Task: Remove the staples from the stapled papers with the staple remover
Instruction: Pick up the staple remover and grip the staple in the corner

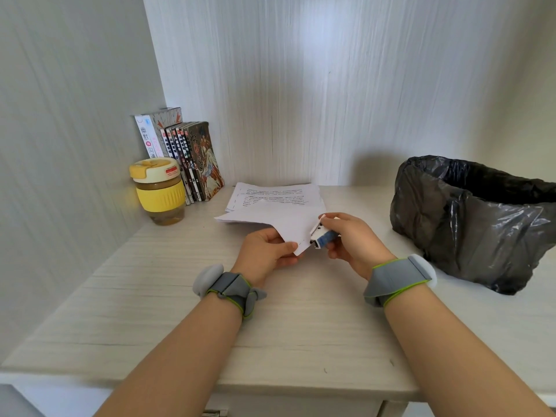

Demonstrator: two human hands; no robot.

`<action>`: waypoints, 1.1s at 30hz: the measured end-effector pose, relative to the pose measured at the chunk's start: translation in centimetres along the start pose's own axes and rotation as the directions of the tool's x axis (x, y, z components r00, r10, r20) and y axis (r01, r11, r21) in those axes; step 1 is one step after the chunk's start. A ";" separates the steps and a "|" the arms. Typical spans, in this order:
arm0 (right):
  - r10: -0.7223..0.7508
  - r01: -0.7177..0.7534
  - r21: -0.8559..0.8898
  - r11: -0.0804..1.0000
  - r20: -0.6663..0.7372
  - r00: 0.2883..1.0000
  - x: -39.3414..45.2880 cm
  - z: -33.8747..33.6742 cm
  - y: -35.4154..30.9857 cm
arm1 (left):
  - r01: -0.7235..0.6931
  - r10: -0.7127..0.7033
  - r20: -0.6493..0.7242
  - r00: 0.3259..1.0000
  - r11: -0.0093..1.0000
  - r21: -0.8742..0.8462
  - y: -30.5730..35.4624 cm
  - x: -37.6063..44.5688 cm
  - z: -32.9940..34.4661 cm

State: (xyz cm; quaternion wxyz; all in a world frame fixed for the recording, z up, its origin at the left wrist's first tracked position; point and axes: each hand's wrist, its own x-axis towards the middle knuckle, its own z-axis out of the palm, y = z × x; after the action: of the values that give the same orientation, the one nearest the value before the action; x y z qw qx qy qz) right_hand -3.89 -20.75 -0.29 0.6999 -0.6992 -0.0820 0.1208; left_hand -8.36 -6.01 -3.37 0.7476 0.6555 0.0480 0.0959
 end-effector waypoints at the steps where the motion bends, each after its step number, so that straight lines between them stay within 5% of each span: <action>1: 0.009 -0.010 0.019 1.000 0.031 0.999 0.0 0.1 0.0 | 0.000 0.000 -0.002 1.000 1.000 0.001 0.0 0.0 0.0; 33: 0.044 -0.065 0.172 0.983 0.123 0.991 -0.1 -0.2 0.1 | -0.047 0.048 -0.025 0.999 0.998 0.046 -0.1 0.3 -0.1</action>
State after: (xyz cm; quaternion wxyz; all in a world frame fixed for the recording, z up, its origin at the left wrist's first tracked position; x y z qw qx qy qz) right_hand -3.98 -20.94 -0.38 0.7490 -0.6285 -0.0933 0.1879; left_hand -8.12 -5.82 -3.45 0.7293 0.6719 0.0444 0.1213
